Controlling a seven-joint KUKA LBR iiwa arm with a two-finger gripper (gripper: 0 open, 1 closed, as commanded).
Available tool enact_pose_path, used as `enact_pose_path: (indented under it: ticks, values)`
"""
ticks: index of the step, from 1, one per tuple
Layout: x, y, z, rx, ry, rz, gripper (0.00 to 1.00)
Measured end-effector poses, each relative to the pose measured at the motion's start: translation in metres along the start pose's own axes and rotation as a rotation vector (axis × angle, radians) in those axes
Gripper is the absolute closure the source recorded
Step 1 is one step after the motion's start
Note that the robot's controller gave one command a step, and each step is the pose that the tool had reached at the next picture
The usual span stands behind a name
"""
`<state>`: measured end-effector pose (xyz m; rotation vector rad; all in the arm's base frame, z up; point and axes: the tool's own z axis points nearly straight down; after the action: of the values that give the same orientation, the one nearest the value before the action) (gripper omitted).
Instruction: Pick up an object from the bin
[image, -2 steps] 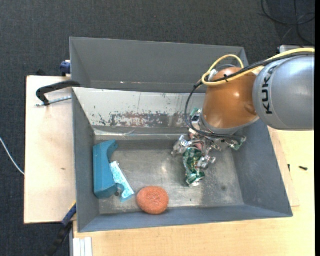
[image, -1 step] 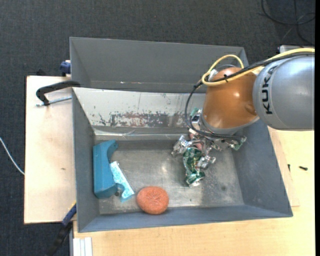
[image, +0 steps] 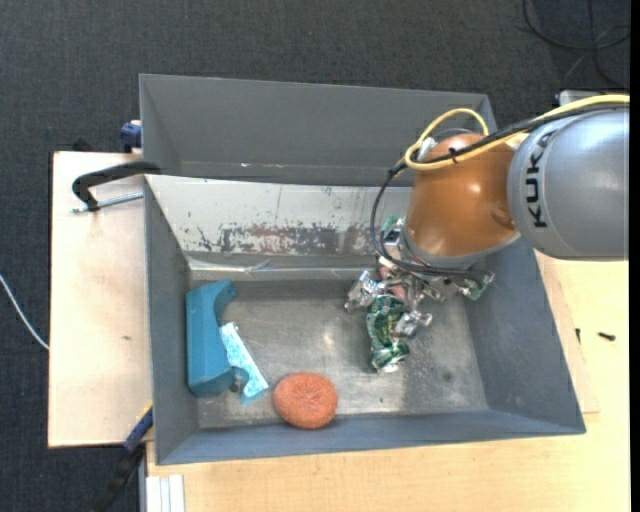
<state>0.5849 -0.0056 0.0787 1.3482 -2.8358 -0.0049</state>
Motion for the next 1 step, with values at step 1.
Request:
enact_pose_path:
  ticks: [1]
  values:
    - [-0.0005,-0.0005,-0.0094,0.005,-0.005,0.001,1.00]
